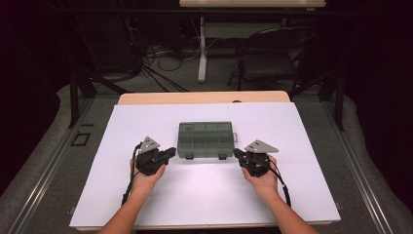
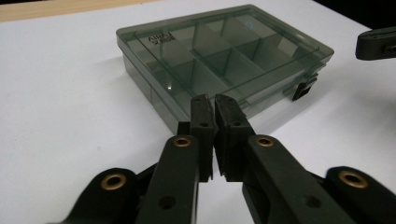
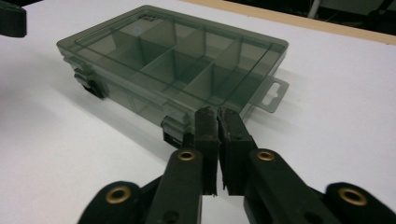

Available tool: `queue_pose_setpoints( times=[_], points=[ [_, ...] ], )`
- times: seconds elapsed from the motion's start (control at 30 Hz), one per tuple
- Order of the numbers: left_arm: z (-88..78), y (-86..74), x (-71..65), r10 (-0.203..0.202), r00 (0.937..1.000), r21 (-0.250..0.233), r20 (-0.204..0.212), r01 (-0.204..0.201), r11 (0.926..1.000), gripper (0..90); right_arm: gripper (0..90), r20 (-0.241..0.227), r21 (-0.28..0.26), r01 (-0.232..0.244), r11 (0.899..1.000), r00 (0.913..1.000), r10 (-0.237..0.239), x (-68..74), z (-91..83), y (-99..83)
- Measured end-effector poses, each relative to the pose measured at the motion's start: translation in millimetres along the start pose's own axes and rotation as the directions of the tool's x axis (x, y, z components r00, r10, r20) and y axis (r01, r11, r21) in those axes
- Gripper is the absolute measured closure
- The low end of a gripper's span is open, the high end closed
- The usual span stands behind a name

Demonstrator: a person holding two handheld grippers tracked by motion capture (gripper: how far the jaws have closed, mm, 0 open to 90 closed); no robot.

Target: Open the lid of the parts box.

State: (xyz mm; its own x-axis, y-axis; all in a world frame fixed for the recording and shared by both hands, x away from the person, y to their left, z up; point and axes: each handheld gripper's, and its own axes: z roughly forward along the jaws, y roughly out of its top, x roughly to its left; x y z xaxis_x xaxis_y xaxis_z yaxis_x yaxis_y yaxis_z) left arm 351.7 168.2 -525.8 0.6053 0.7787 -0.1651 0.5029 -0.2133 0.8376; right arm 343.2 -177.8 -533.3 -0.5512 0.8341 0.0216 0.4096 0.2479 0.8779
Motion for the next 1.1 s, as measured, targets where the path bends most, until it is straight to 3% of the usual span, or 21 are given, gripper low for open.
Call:
queue_pose_setpoints(
  times=[0.17, 0.33, 0.53, 0.73, 0.87, 1.1],
  points=[
    [3.4, -1.8, -1.0, -0.002, 1.0, 0.01, 0.001, 0.002, 0.9999, 90.0, 90.0, -0.008, 0.009, 0.017, 1.0, 0.9998, -0.017, 4.4, 4.1, -1.8],
    [12.3, -4.4, -5.7, 0.031, 0.9995, 0.051, -0.001, -0.031, 0.9982, 90.0, 90.0, -0.018, 0.037, 0.025, 0.999, 0.9995, -0.024, 5.9, 8.8, -3.7],
    [21.4, -6.4, -6.4, 0.032, 0.9995, 0.086, -0.006, -0.031, 0.9958, 90.0, 90.0, -0.019, 0.043, 0.026, 0.999, 0.9995, -0.025, 7.4, 14.9, -6.4],
    [30.3, -8.0, -4.6, 0.027, 0.9996, 0.105, -0.009, -0.026, 0.9942, 90.0, 90.0, -0.022, 0.066, 0.035, 0.997, 0.9992, -0.033, 8.3, 21.7, -8.5],
    [35.1, -7.9, -10.0, 0.055, 0.9984, 0.12, -0.014, -0.053, 0.9914, 90.0, 90.0, -0.023, 0.07, 0.028, 0.997, 0.9994, -0.027, 6.8, 27.1, -10.2],
    [39.5, -8.4, -12.9, 0.058, 0.9982, 0.132, -0.015, -0.056, 0.9896, 90.0, 90.0, -0.031, 0.081, 0.03, 0.996, 0.9991, -0.027, 6.9, 29.4, -10.6]
  ],
)
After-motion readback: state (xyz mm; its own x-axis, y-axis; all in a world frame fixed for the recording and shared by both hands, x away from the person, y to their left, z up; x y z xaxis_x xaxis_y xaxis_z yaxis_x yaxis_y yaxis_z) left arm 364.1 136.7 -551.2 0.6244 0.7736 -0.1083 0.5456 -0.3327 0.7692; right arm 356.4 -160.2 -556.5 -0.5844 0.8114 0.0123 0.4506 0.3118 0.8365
